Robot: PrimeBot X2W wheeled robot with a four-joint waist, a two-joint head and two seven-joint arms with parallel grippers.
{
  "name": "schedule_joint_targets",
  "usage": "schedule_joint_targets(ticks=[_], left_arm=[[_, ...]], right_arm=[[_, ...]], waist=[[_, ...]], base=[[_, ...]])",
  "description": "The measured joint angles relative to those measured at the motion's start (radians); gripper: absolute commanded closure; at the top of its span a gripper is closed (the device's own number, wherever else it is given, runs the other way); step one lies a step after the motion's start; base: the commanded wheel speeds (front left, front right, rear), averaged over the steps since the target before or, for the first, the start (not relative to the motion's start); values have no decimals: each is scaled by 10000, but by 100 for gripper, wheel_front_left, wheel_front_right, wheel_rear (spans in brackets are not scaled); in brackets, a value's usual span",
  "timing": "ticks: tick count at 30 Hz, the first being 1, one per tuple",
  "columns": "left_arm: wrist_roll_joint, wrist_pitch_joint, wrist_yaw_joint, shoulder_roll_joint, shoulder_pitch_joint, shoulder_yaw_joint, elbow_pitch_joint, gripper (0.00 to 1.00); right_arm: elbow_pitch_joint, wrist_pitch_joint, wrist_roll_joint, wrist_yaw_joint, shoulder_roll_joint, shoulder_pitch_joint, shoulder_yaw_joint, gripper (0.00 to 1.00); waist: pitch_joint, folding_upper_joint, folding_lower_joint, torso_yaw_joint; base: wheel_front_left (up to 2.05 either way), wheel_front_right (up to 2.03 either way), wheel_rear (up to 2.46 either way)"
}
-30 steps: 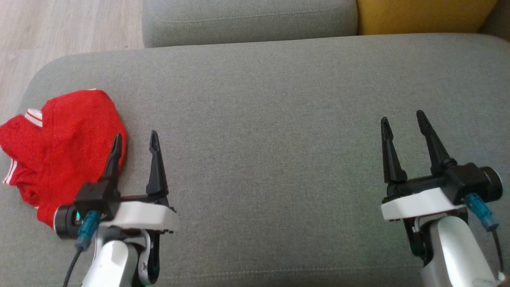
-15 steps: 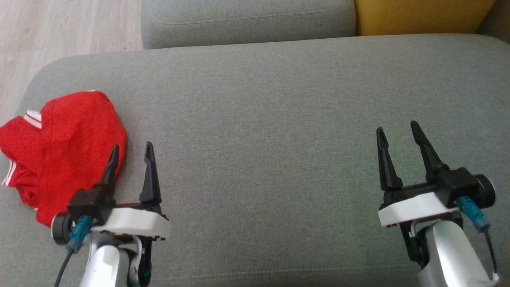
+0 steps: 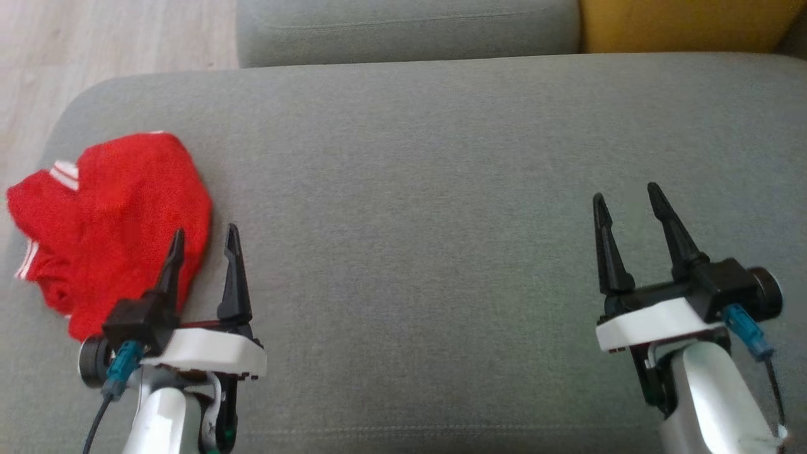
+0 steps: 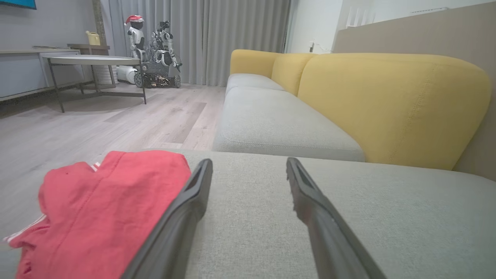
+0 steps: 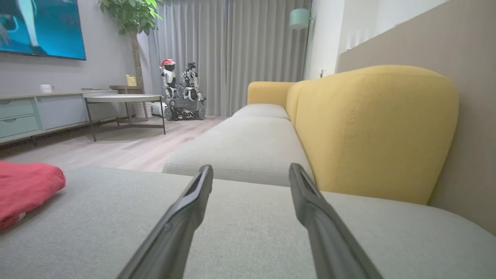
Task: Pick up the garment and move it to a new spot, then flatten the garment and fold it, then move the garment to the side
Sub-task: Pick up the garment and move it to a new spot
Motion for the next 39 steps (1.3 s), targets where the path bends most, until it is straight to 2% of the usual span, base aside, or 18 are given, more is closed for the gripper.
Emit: schedule_joint_targets(ticks=[4,12,27,33,39], left_arm=[[0,0,42,-4,-1,21,-23,0],[107,-29,347,-21,12,355,-230,0],[357,-40,332,-23,563,892,-353,0],[443,-40,276,-23,703,993,-355,0],[520,-40,232,-23,883,1151,-355,0]], right_arm=[[-61,-2,0,0,0,-122,102,0],[-132,-2,-61,0,0,-58,370,0],[-142,-2,205,0,4,246,972,0],[-113,-2,447,0,6,308,1156,0],[-94,-2,460,0,6,387,1177,0]], waist=[[23,0,0,299],[-63,0,0,1469],[-423,0,0,3677],[-601,0,0,4207],[-716,0,0,4364]], base=[[0,0,0],[0,0,0],[0,0,0],[0,0,0],[0,0,0]])
